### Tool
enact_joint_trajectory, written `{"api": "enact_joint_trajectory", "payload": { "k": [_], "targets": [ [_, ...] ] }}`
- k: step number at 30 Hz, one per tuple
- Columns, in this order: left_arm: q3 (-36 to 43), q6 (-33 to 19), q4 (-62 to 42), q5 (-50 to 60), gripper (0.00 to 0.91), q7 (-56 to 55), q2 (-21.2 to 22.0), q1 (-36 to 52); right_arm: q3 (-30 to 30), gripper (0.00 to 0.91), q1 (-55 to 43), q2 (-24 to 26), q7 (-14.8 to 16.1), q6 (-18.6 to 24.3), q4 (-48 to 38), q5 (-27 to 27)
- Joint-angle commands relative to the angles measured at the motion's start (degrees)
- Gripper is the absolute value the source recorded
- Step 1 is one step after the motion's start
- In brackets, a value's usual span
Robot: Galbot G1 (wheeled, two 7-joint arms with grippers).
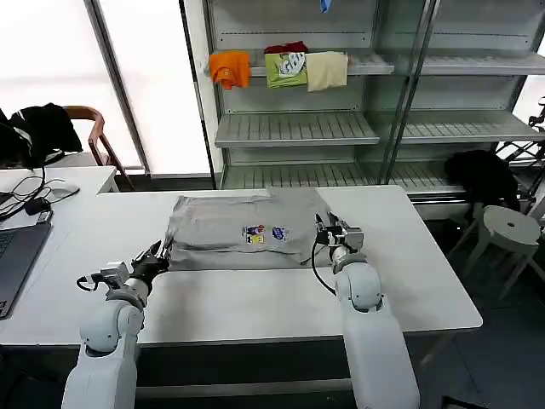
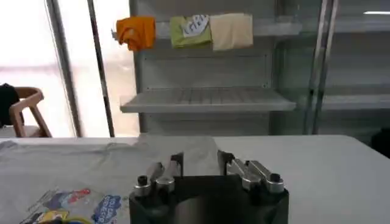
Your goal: Fold and organize the clothes.
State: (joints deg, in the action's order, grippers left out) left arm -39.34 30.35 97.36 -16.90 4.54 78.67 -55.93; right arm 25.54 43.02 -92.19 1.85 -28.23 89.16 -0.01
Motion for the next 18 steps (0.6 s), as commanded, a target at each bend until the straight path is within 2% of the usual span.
{"api": "enact_joint_trajectory", "payload": {
  "k": [1, 5, 14, 18],
  "targets": [
    [-0.80, 0.61, 3.01, 1.17, 0.907, -0.39, -0.75, -1.71, -0.07, 0.907, 4.09, 1.32, 1.57, -3.26, 6.68, -0.43],
    [-0.65, 1.40, 4.26, 5.83, 0.907, 0.60, -2.06, -5.13, 0.50, 0.907, 11.84, 3.50, 2.47, -4.94, 12.86, 0.21],
    [-0.20, 1.38, 3.98, 7.57, 0.907, 1.48, -2.07, -6.57, 3.10, 0.907, 18.41, 6.31, 1.79, -4.85, 15.28, 1.24],
    [-0.22, 1.40, 3.71, 7.55, 0.907, 1.47, -1.96, -6.54, 3.59, 0.836, 19.15, 6.53, 1.53, -4.83, 15.45, 1.33]
  ]
}}
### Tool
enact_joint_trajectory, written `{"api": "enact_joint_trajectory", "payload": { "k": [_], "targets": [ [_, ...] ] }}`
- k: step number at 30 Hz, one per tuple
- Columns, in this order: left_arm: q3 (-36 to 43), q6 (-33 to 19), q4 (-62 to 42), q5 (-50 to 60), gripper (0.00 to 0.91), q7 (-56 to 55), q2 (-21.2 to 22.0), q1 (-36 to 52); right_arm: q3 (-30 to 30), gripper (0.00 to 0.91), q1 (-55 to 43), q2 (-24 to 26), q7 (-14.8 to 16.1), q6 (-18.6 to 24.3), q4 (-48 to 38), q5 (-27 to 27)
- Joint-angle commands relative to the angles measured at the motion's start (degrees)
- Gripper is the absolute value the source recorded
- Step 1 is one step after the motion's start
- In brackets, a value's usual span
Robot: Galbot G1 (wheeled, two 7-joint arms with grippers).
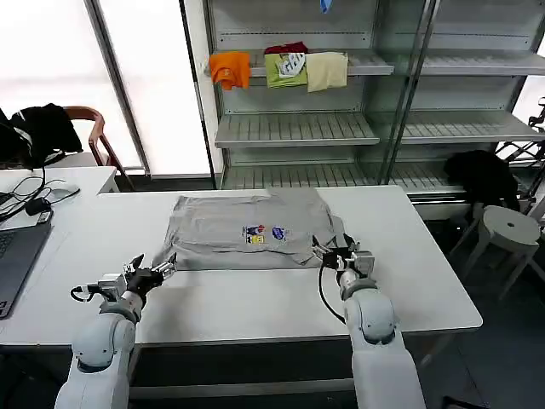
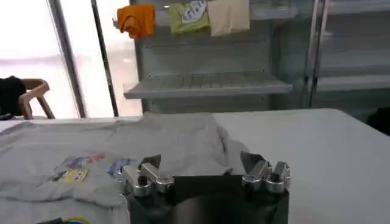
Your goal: Fold and organize the clothes.
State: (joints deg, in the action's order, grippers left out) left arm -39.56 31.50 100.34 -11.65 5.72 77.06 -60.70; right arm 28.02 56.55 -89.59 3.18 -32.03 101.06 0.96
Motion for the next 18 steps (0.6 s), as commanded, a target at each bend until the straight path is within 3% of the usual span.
{"api": "enact_joint_trajectory", "payload": {
  "k": [1, 3, 4, 5, 6, 8, 16, 17, 18],
  "targets": [
    [-0.02, 0.25, 0.67, 2.30, 0.907, 0.30, -0.34, -1.76, 1.10, 0.826, 5.61, 3.91, 0.14, -1.05, 3.51, 0.36],
    [-0.04, 0.24, 0.43, 2.31, 0.907, 0.28, -0.30, -1.76, 1.22, 0.725, 5.43, 3.83, -0.10, -0.96, 2.90, 0.37],
    [-0.06, 0.21, 0.26, 2.30, 0.907, 0.29, -0.28, -1.74, 1.22, 0.433, 5.35, 3.78, -0.12, -0.86, 2.59, 0.37],
    [-0.10, 0.20, 0.12, 2.31, 0.907, 0.25, -0.28, -1.72, 1.15, 0.333, 5.14, 3.72, -0.18, -0.72, 2.16, 0.37],
    [-0.14, 0.19, -0.15, 2.40, 0.907, 0.24, -0.29, -1.72, 1.04, 0.141, 4.97, 3.64, -0.24, -0.67, 1.77, 0.28],
    [-0.20, 0.21, -0.40, 2.52, 0.907, 0.20, -0.30, -1.68, 0.73, 0.000, 4.59, 3.62, -0.27, -0.50, 1.23, 0.17],
    [-0.25, 0.32, -2.77, 3.30, 0.907, 0.22, -0.31, -1.15, -0.39, 0.000, 3.33, 2.62, -0.44, -0.42, -0.77, -1.20],
    [-0.24, 0.41, -2.86, 3.34, 0.887, 0.22, -0.29, -1.06, -0.43, 0.000, 3.33, 2.55, -0.46, -0.43, -0.76, -1.30],
    [-0.25, 0.50, -3.26, 3.38, 0.786, 0.21, -0.24, -0.93, -0.47, 0.000, 3.36, 2.55, -0.49, -0.43, -0.73, -1.31]
  ]
}}
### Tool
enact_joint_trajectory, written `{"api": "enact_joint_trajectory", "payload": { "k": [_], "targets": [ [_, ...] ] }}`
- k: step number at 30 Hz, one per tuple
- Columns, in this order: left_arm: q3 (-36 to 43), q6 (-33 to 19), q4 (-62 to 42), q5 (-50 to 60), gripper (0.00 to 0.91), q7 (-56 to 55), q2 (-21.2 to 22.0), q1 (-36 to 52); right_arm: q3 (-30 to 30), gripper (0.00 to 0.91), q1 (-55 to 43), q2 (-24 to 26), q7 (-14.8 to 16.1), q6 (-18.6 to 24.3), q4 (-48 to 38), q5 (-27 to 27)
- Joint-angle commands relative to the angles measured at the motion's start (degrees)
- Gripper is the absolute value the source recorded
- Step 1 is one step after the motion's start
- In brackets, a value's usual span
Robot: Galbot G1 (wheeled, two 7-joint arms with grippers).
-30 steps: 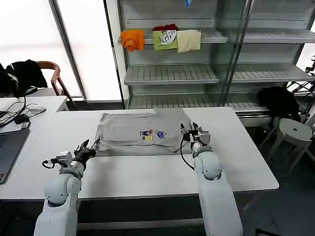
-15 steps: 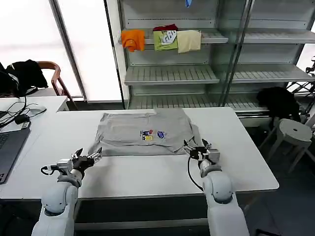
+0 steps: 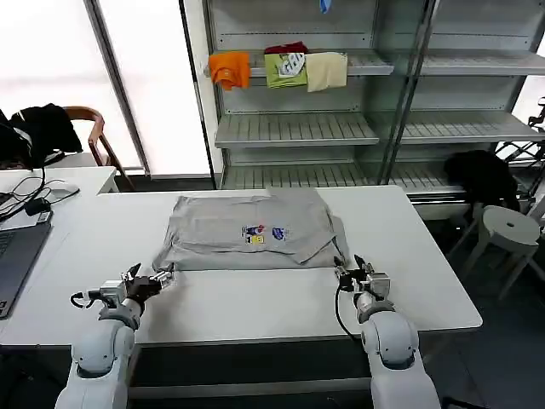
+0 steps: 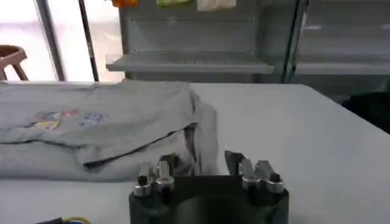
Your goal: Fold and organize the clothes.
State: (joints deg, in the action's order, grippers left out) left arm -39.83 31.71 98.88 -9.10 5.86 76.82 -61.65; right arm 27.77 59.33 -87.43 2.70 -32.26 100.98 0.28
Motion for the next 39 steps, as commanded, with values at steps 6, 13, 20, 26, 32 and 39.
{"api": "enact_joint_trajectory", "payload": {
  "k": [6, 13, 20, 26, 32, 39],
  "targets": [
    [0.03, 0.53, -2.56, 1.04, 0.020, 0.69, 0.02, 0.35, -0.20, 0.000, 1.11, 0.61, -0.04, -0.15, 0.32, -0.59],
    [-0.05, 0.09, -2.76, 0.37, 0.000, 0.75, 0.33, 0.80, -0.11, 0.000, 1.88, 0.97, -0.16, -0.10, 1.28, -0.66],
    [0.52, -2.68, -2.08, 0.57, 0.000, 0.73, 0.43, 0.03, 0.00, 0.000, 2.94, 1.10, -0.12, -0.02, 2.36, -0.44],
    [0.78, -5.18, -0.67, 0.59, 0.000, 0.64, 0.43, -1.25, -0.01, 0.000, 4.12, 1.61, -0.10, -0.11, 4.19, 0.49],
    [0.68, -5.84, 1.50, 0.57, 0.000, 0.50, 0.11, -3.05, -0.26, 0.000, 5.61, 1.71, -0.31, -0.85, 7.01, 1.65],
    [-0.21, -6.05, 6.66, -0.47, 0.000, 0.73, -1.24, -8.46, -1.13, 0.000, 8.58, 2.95, -0.39, -0.97, 12.43, 2.68]
  ]
}}
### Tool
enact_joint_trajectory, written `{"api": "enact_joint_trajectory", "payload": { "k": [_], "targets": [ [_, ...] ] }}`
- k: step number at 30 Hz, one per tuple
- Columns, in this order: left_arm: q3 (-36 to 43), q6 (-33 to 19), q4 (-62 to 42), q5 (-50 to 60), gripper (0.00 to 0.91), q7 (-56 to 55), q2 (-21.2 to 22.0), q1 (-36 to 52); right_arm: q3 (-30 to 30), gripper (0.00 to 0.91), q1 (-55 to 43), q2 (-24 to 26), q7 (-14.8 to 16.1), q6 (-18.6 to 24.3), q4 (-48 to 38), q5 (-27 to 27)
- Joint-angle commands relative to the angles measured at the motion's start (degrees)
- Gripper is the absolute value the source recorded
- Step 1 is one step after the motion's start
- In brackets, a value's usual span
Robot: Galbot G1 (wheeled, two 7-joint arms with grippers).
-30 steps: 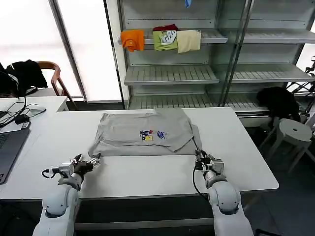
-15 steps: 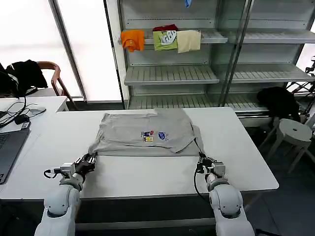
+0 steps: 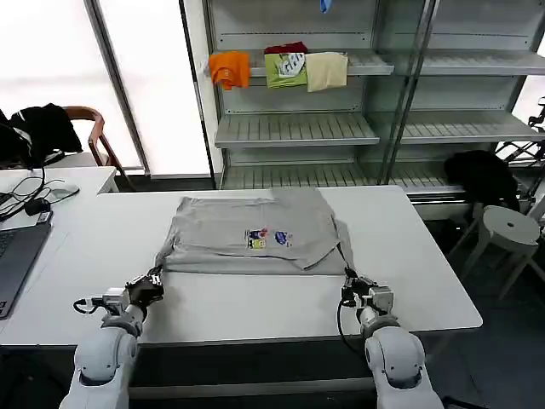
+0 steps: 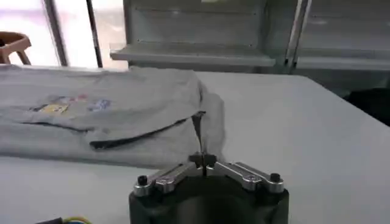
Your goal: Fold and organize the clothes.
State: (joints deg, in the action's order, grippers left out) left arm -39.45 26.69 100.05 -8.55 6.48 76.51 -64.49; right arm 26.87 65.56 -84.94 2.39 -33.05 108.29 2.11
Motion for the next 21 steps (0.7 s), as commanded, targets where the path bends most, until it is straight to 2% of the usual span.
{"api": "enact_joint_trajectory", "payload": {
  "k": [1, 6, 11, 21],
  "targets": [
    [-0.86, -0.81, 6.25, -1.53, 0.000, 0.15, -1.16, -6.82, -0.29, 0.000, 3.18, 0.65, -0.13, -0.20, 6.22, 1.45],
    [-3.52, 0.74, 14.09, -6.54, 0.000, 0.81, -1.76, -14.82, -0.63, 0.000, 6.87, 1.49, -0.39, -0.23, 10.10, 1.79],
    [-5.53, 1.67, 20.80, -8.97, 0.000, 0.96, -0.45, -22.93, -0.76, 0.000, 11.92, 2.35, -0.46, -0.23, 13.48, 1.86],
    [-8.93, 3.14, 23.73, -11.84, 0.000, 1.19, 4.15, -27.46, -0.32, 0.000, 16.93, 3.85, 0.26, -0.23, 15.91, 1.81]
  ]
}}
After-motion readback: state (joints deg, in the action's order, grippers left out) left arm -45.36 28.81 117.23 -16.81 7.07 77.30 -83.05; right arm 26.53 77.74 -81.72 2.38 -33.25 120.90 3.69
